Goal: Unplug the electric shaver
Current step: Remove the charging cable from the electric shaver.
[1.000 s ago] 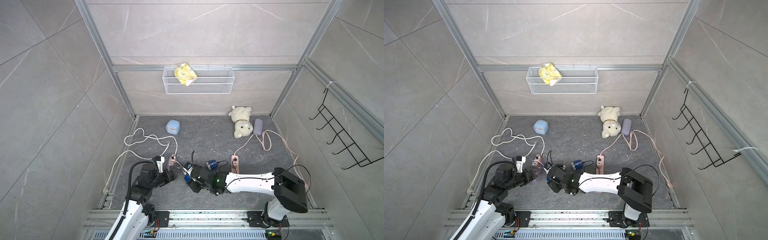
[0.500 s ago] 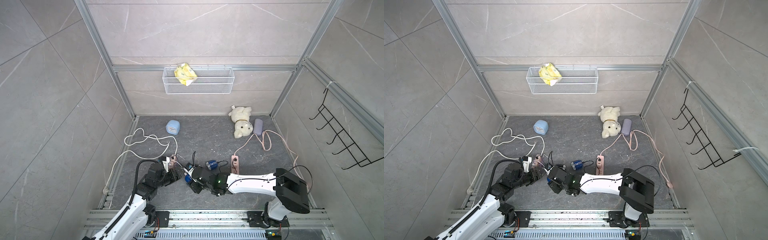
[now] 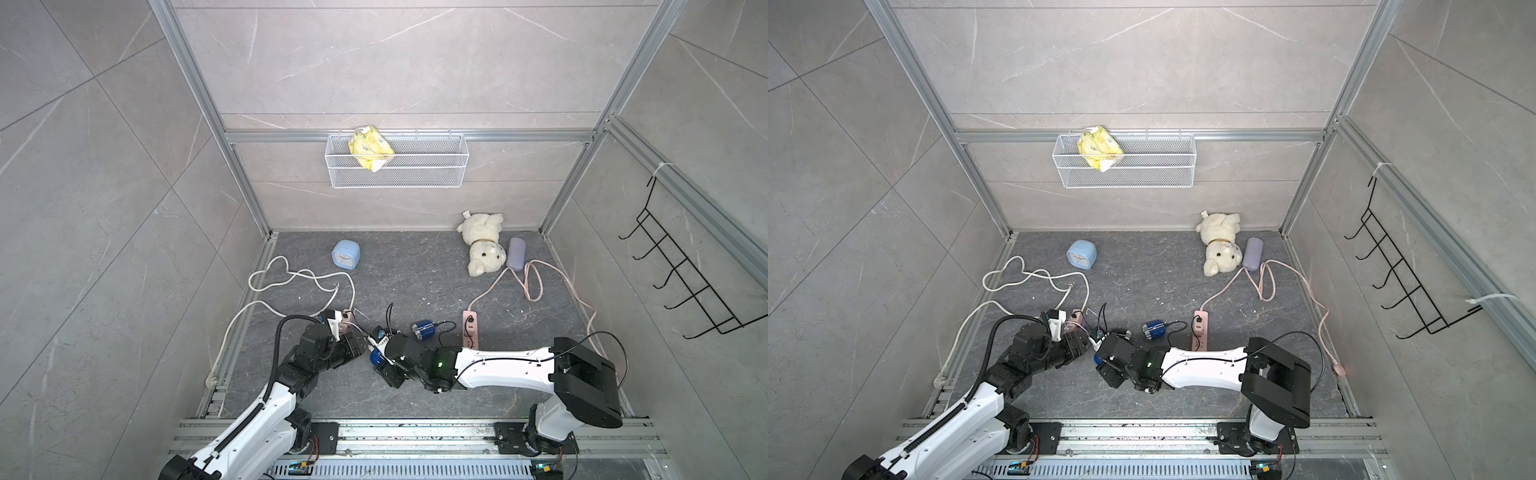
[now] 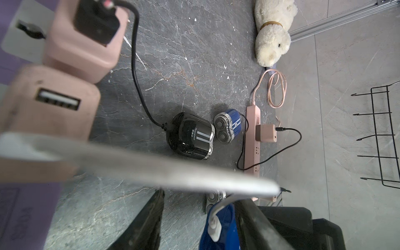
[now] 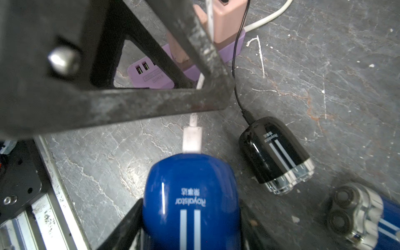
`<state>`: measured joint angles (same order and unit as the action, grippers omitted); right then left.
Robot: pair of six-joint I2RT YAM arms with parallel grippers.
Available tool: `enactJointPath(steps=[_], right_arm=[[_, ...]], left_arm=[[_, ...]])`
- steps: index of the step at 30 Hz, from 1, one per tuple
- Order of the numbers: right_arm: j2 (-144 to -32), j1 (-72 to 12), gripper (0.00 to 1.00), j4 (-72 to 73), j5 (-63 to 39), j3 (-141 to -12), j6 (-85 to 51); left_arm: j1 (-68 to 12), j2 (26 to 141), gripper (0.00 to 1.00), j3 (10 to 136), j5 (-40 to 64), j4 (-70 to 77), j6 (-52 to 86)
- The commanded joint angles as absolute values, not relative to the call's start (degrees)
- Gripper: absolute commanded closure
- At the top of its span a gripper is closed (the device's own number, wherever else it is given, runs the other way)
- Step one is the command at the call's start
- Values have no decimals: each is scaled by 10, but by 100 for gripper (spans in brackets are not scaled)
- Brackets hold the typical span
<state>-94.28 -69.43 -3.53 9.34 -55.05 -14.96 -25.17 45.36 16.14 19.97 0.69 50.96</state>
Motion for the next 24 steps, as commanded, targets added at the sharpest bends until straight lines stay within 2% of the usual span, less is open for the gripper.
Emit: enactJointPath(steps=[1, 10, 14, 24], right_arm=[[-929, -698, 58, -20, 96, -551, -147], [-938, -699, 58, -22, 91, -556, -149], [-936, -699, 58, -19, 90, -555, -150], [-933, -699, 58, -13, 92, -551, -153]], left_arm=[[-258, 460, 46, 160, 201, 39, 517], [-277, 495, 53, 156, 206, 70, 518], [-280, 495, 68, 157, 204, 71, 517], [-282, 487, 87, 147, 206, 84, 526]])
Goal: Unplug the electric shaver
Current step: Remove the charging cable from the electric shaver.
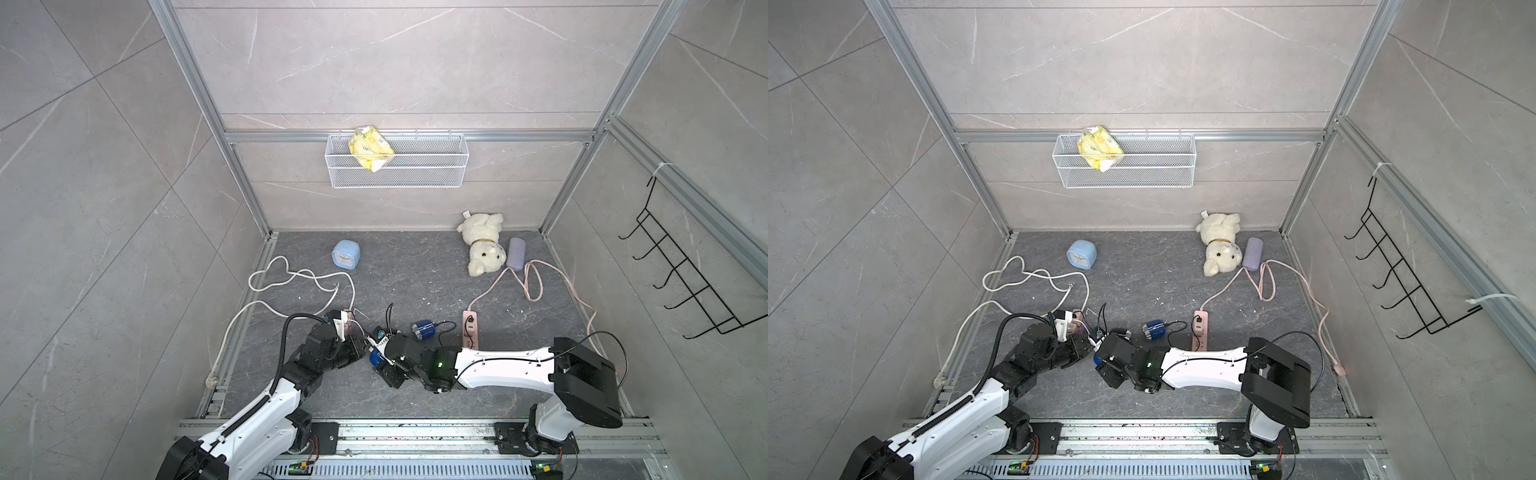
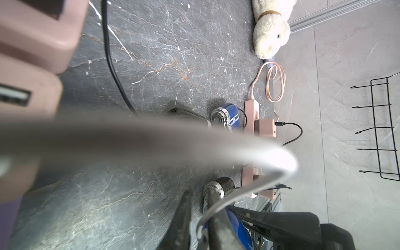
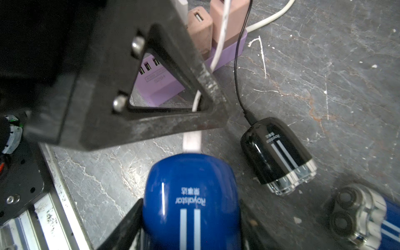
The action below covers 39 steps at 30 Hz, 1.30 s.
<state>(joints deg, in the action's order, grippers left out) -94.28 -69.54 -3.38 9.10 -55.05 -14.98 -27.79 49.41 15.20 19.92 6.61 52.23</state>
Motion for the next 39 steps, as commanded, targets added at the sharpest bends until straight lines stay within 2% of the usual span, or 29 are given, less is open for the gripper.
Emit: enactJointPath(steps=[1, 6, 39], right_arm=[[-933, -699, 58, -12, 92, -551, -153], [-926, -700, 58, -6, 95, -544, -155], [-894, -718, 59, -11, 93, -450, -175]], left_arm=[[-281, 486, 89, 147, 206, 84, 527], [-282, 470, 100, 144, 205, 88, 529], [-281, 396, 100, 130, 119, 26, 513]])
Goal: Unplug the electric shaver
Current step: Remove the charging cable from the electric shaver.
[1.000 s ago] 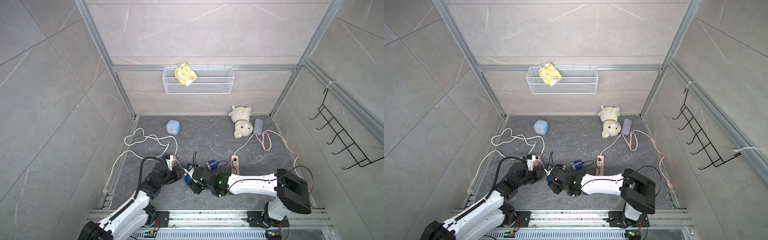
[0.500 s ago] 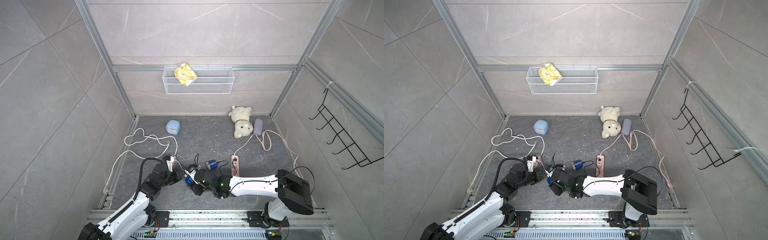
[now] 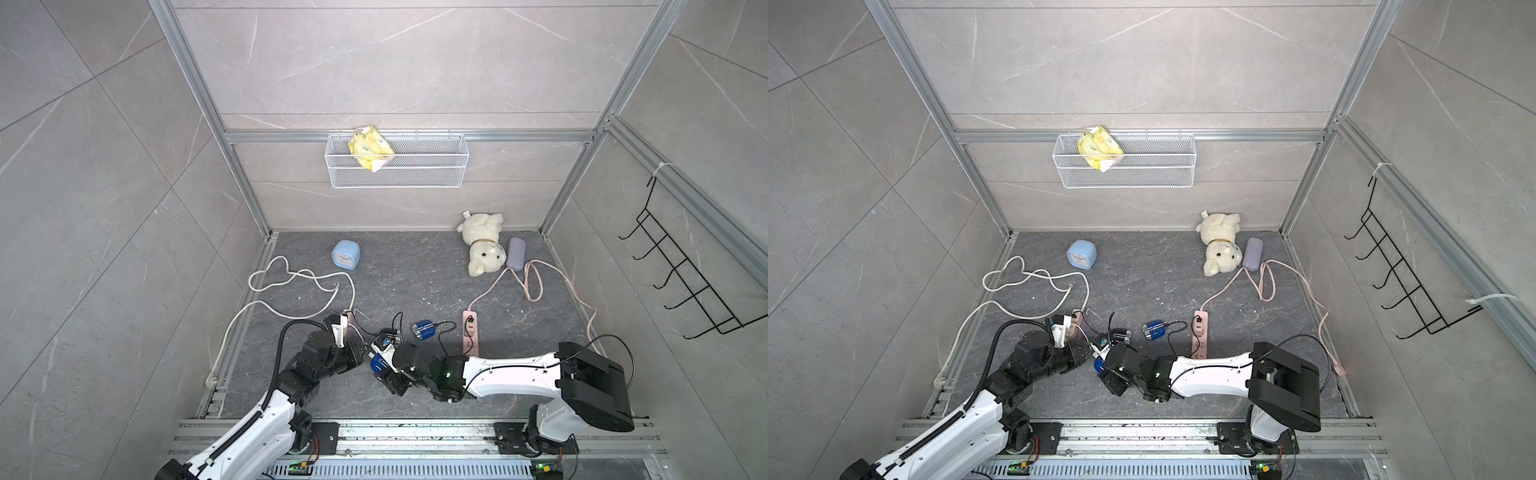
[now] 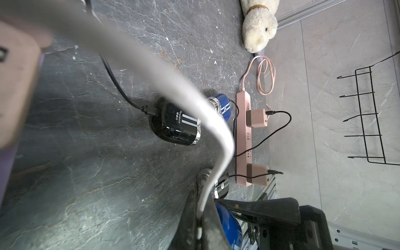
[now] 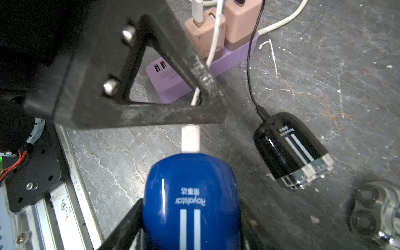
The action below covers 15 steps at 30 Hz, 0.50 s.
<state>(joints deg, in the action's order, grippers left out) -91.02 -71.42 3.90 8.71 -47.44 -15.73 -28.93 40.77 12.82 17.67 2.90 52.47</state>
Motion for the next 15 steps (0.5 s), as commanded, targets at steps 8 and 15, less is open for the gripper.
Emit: enactJointPath(steps=[8, 15], right_arm=[[-883, -725, 59, -17, 105, -427, -199], [-868, -727, 61, -106, 142, -499, -188]], left_arm=[[-281, 397, 100, 128, 112, 28, 510], [-281, 439, 100, 142, 137, 41, 498]])
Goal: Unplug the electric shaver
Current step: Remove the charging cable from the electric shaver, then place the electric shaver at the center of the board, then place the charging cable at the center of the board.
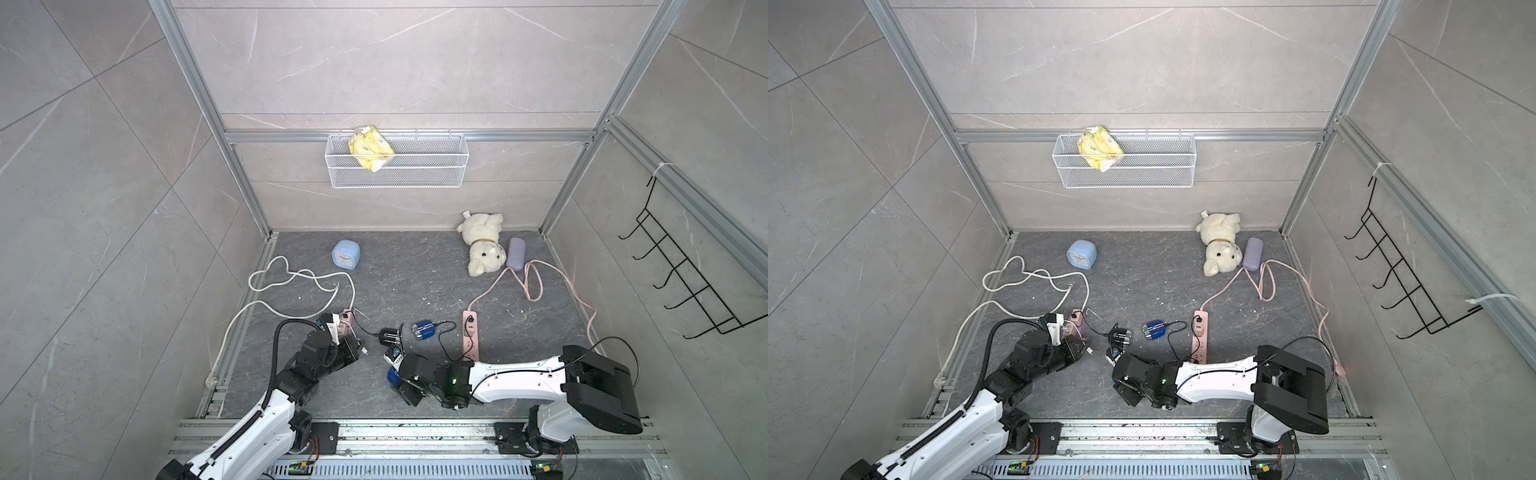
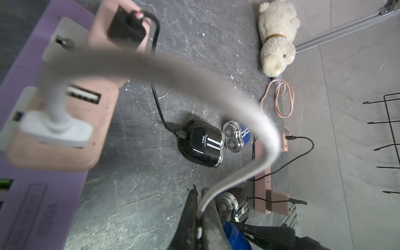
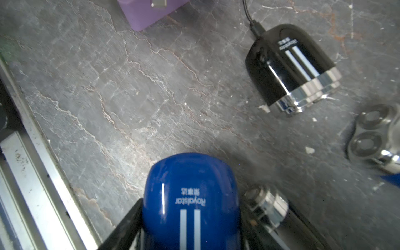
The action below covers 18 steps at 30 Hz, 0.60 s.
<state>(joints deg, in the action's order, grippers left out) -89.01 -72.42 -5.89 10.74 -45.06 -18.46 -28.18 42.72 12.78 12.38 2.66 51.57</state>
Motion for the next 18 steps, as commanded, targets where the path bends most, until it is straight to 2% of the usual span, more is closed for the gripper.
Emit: enactJointPath(steps=[1, 6, 11, 18], right_arm=[[-868, -726, 61, -119, 146, -514, -183], [-878, -704, 61, -195, 175, -598, -148], [-922, -645, 61, -264, 216, -671, -127], [-1001, -549, 61, -281, 164, -751, -114]], left_arm=[[-282, 443, 100, 142, 140, 43, 498], [-281, 444, 100, 148, 151, 40, 492], [-281, 429, 100, 156, 151, 18, 493], [-281, 435, 100, 170, 171, 15, 500]])
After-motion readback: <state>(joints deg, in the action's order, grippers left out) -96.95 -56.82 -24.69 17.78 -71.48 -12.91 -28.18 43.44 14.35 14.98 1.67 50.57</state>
